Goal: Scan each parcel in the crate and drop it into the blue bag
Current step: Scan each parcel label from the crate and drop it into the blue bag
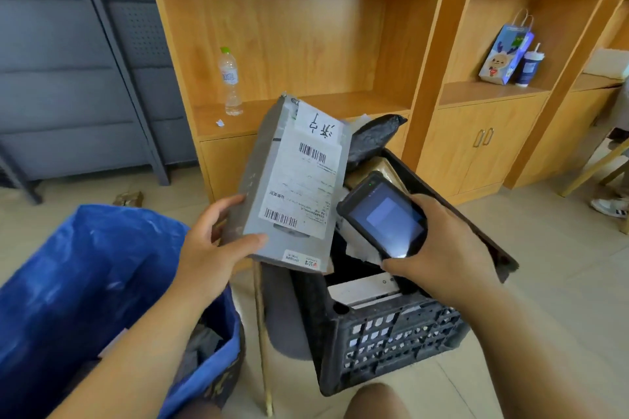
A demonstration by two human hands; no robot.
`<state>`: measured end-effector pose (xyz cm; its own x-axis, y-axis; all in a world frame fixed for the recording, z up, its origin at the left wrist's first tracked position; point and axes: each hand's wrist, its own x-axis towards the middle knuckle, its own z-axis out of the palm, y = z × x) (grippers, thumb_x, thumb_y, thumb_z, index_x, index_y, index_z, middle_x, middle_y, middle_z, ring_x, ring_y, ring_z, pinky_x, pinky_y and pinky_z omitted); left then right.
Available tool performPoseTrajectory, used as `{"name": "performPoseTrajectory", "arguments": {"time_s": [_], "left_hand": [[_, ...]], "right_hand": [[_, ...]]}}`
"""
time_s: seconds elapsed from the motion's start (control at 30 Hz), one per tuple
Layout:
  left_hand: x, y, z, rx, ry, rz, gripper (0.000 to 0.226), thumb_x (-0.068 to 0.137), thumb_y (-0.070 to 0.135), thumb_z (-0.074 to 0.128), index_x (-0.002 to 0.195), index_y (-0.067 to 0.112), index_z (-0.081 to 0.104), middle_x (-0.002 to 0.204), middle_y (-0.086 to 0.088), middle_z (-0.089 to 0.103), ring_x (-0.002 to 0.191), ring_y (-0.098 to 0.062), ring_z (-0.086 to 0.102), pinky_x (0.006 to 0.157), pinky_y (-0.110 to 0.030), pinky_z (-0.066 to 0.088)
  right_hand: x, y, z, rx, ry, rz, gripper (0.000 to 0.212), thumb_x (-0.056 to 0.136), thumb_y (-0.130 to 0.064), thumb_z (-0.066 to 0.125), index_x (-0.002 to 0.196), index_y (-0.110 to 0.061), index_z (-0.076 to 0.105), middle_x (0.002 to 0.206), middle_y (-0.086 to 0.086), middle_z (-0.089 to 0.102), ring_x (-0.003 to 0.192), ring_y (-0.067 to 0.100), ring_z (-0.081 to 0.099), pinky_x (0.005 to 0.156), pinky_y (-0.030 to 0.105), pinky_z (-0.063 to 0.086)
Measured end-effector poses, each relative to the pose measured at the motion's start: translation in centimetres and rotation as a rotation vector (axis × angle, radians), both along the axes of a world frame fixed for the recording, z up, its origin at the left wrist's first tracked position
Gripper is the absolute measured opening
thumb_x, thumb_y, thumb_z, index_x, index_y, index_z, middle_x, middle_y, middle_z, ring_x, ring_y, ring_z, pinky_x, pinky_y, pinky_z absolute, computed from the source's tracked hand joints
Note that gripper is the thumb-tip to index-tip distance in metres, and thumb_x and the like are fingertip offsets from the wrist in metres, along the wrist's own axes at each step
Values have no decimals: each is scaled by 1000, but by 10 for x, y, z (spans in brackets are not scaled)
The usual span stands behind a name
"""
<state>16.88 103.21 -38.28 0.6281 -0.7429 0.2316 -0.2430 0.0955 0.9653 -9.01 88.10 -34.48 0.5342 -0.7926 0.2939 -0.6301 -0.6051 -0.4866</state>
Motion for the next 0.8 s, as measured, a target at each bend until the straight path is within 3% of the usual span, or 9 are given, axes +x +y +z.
{"name": "performPoseTrajectory", "arguments": {"time_s": [0.13,0.27,0.33,0.4,0.43,0.47,0.53,0.63,0.8], "left_hand": [[29,63,-18,1,3,181,58,47,40,77,102,50,64,107,19,68,97,0,63,71,-19,50],[61,122,-44,122,-20,394,53,47,40,79,96,51,63,106,18,65,90,4,62,61,-11,49],[80,140,-59,304,-105,527,52,59,38,80,105,48,60,122,11,56,105,-2,57,74,-16,48],[97,148,-75,614,-192,592,62,73,43,76,128,40,50,145,-4,35,131,-24,33,97,-34,39],[103,150,-80,779,-198,581,69,75,50,73,137,39,43,152,-6,24,135,-31,21,103,-43,33],[107,151,-85,925,-213,546,73,75,57,69,140,38,40,154,-7,21,136,-33,19,107,-47,30],[110,150,-91,1065,-239,436,71,77,62,64,137,30,47,146,-6,38,131,-34,33,105,-47,35],[108,142,-95,959,-143,325,54,81,52,68,124,20,58,128,0,57,117,-21,52,92,-34,45],[89,107,-84,882,-181,239,34,83,44,68,108,21,64,115,1,64,100,-14,57,82,-28,44]], "right_hand": [[48,16,-2,12,-23,127,88,54,-47,82,127,-32,35,99,-12,48,81,13,49,60,29,41],[90,34,-7,4,11,228,88,53,-44,83,126,-35,35,99,-13,48,80,11,50,53,21,34],[105,43,-12,24,28,273,87,51,-43,84,124,-34,36,102,-10,51,84,14,50,55,24,37],[116,50,-15,27,50,283,88,50,-44,84,123,-32,37,105,-7,53,90,17,52,62,33,44],[119,53,-17,23,66,276,89,49,-45,84,124,-32,37,106,-7,53,92,18,52,66,35,47],[121,55,-18,20,77,272,90,48,-46,84,124,-32,37,106,-7,53,92,18,52,67,37,48],[121,58,-20,17,88,280,89,47,-47,84,122,-35,36,103,-9,52,90,16,52,64,35,48],[115,54,-21,28,102,268,88,47,-47,84,121,-37,37,98,-12,52,85,14,51,58,29,40],[92,44,-19,32,152,168,86,48,-47,83,120,-35,37,97,-12,51,80,13,52,59,30,42]]}}
